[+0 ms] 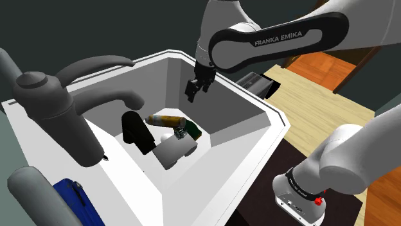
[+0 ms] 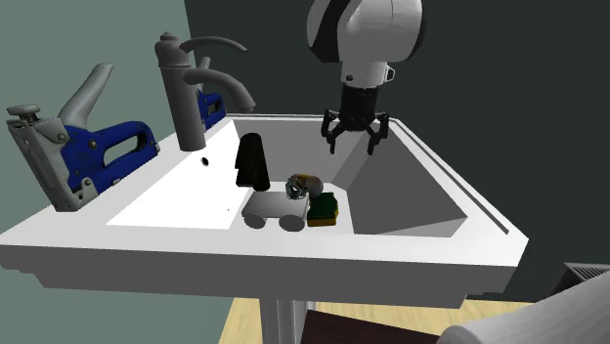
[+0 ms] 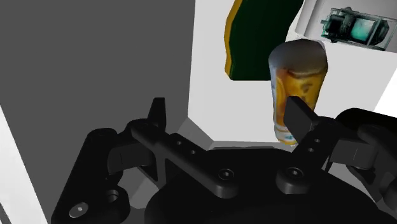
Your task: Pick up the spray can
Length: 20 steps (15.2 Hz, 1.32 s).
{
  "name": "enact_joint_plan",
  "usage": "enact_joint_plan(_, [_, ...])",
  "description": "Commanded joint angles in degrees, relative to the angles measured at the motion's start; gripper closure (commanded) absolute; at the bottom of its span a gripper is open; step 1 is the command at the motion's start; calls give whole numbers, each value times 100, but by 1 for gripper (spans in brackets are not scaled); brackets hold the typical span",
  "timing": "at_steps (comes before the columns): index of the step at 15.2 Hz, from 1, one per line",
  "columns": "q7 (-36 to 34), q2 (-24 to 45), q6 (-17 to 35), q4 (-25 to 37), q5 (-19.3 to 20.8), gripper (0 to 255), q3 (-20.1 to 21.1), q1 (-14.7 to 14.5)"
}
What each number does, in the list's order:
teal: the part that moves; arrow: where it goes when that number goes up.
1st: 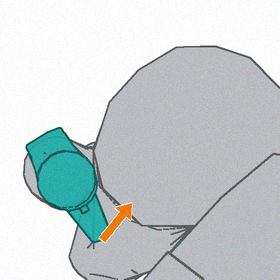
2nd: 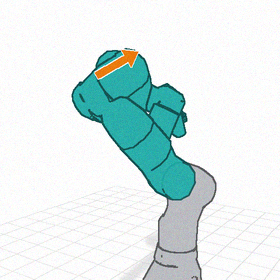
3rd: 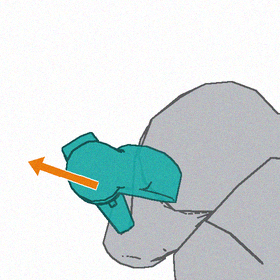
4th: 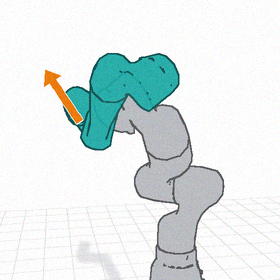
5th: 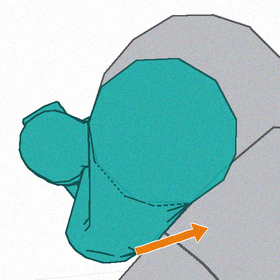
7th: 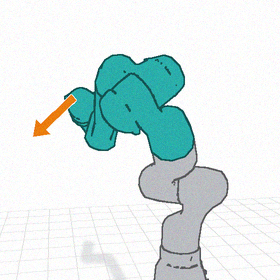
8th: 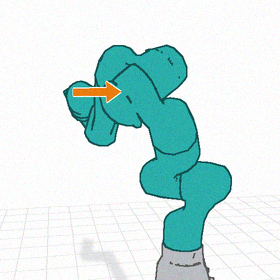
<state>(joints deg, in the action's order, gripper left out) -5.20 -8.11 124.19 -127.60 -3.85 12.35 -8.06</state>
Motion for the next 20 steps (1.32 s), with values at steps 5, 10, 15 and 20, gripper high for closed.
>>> enact_joint_plan(5, [-19,1096,498,639,289,0,272,-229])
enact_joint_plan(10, [-83,2051,784,1313,654,0,421,-484])
enact_joint_plan(15, [-135,2682,1015,1706,915,0,452,-681])
enact_joint_plan(20, [-191,2906,1332,1604,1010,0,407,-715])
